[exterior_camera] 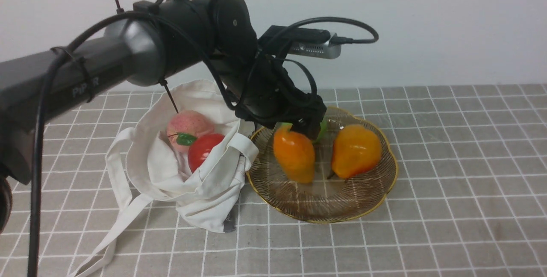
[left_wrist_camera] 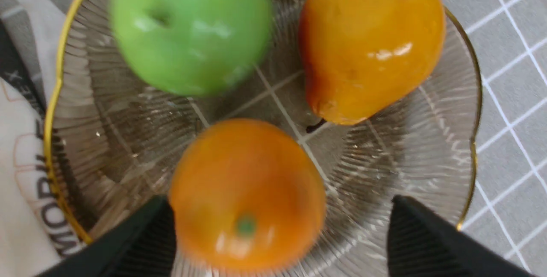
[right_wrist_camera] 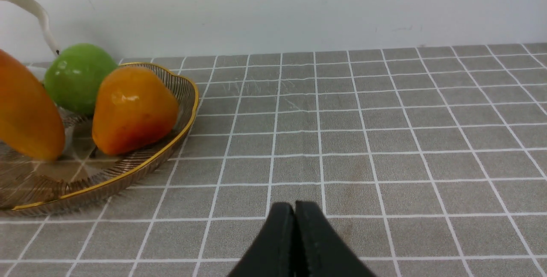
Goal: Take the fruit out of the bag on the grey coffee tablecloth and place them on the plate.
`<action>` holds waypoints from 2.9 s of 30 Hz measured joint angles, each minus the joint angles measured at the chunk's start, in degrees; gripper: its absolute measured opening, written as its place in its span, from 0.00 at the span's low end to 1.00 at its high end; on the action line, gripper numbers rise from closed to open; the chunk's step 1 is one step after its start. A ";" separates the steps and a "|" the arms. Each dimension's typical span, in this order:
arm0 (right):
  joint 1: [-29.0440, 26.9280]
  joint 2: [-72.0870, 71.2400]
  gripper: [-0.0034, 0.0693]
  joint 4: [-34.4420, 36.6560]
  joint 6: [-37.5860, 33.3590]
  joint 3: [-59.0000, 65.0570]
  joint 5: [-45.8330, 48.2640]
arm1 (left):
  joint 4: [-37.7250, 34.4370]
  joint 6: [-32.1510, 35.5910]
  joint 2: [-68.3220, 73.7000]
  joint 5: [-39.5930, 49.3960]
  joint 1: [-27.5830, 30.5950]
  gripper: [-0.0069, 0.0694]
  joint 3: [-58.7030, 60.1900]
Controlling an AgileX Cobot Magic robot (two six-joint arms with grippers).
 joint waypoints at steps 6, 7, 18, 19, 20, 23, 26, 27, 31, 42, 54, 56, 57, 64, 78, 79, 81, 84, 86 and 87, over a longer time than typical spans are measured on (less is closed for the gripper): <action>0.00 0.00 0.03 0.00 0.00 0.00 0.00 | 0.00 0.15 0.00 9.03 0.00 0.90 -6.86; 0.00 0.00 0.03 0.00 0.00 0.00 0.00 | 0.00 0.15 0.00 9.03 0.00 0.90 -7.24; 0.00 0.00 0.03 0.00 0.00 0.00 0.00 | 6.19 1.53 -5.20 20.00 0.00 0.20 -24.97; 0.00 0.00 0.03 0.00 0.00 0.00 0.00 | 8.04 1.51 -6.41 20.43 0.00 0.13 -25.26; 0.00 0.00 0.03 0.00 0.00 0.00 0.00 | 8.74 1.43 -7.21 20.83 0.00 0.11 -25.26; 0.00 0.00 0.03 0.00 0.00 0.00 0.00 | 9.58 0.51 -9.67 20.95 0.00 0.09 -23.73; 0.00 0.00 0.03 0.00 0.00 0.00 0.00 | 9.84 0.11 -15.17 20.95 0.00 0.08 -17.15; 0.00 0.00 0.03 0.00 0.00 0.00 0.00 | 9.84 0.11 -16.97 20.95 0.00 0.08 -14.77; 0.00 0.00 0.03 0.00 0.00 0.00 0.00 | 10.09 0.11 -26.84 20.95 0.00 0.08 -1.08; 0.00 0.00 0.03 0.00 0.00 0.00 0.00 | 6.08 3.66 -61.35 4.84 0.00 0.08 39.95; 0.00 0.00 0.03 0.00 0.00 0.00 0.00 | -10.56 5.06 -98.97 -48.61 0.00 0.08 83.94; 0.00 0.00 0.03 0.00 0.00 0.00 0.00 | -13.65 5.06 -105.15 -56.06 0.00 0.08 89.21; 0.00 0.00 0.03 0.00 0.00 0.00 0.00 | -14.62 5.06 -106.84 -57.02 0.00 0.08 90.77; 0.00 0.00 0.03 0.00 0.00 0.00 0.00 | -16.29 5.06 -109.84 -58.27 0.00 0.08 95.47; 0.00 0.00 0.03 0.00 0.00 0.00 0.00 | -12.47 15.77 -110.79 -52.80 0.06 0.08 97.58; 0.00 0.00 0.03 0.00 0.00 0.00 0.00 | -11.05 16.44 -111.29 -51.94 0.32 0.08 97.58; 0.00 0.00 0.03 0.00 0.00 0.00 0.00 | -5.51 15.79 -112.00 -49.87 1.84 0.08 97.58; 0.00 0.00 0.03 0.00 0.00 0.00 0.00 | 3.96 8.58 -112.20 -45.75 6.20 0.08 97.58; 0.00 0.00 0.03 0.00 0.00 0.00 0.00 | 9.15 2.80 -112.20 -42.60 9.22 0.08 97.58; 0.00 0.00 0.03 0.00 0.00 0.00 0.00 | 12.78 -1.71 -112.20 -40.01 12.00 0.08 97.58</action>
